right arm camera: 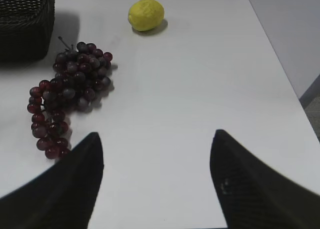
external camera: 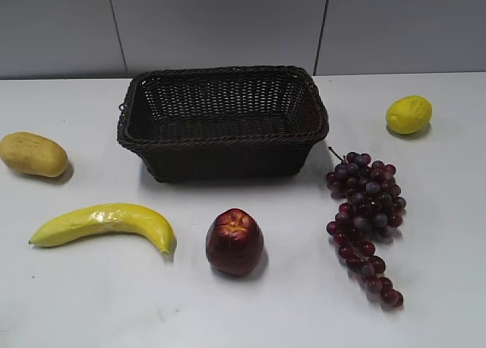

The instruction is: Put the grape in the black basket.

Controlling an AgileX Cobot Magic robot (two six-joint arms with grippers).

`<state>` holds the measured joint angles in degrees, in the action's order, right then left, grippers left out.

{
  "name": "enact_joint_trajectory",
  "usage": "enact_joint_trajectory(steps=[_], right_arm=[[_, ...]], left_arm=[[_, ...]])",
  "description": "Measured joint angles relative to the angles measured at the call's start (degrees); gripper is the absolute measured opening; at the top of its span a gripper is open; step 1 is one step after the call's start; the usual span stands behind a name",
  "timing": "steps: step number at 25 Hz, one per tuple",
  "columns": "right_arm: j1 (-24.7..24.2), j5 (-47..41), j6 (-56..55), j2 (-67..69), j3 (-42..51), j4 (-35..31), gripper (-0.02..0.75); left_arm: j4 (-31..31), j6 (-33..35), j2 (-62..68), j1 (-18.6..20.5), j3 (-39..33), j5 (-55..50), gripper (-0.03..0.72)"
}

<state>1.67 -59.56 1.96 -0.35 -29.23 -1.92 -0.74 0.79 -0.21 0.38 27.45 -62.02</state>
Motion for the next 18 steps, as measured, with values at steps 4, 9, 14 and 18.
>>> enact_joint_trajectory(steps=[4,9,14,18], right_arm=[[0.0,2.85,-0.07,1.69,-0.92,-1.36,0.555],[0.0,12.65,-0.08,9.15,-1.26,-1.51,0.664],[0.0,25.27,-0.13,20.62,-1.26,-3.37,0.671],[0.0,32.17,-0.19,32.16,-1.36,-7.73,0.671]], left_arm=[[0.0,0.0,0.0,0.0,0.0,0.0,0.236],[0.0,0.0,0.0,0.0,0.0,0.0,0.236],[0.0,0.0,0.0,0.0,0.0,0.0,0.236],[0.0,0.0,0.0,0.0,0.0,0.0,0.236]])
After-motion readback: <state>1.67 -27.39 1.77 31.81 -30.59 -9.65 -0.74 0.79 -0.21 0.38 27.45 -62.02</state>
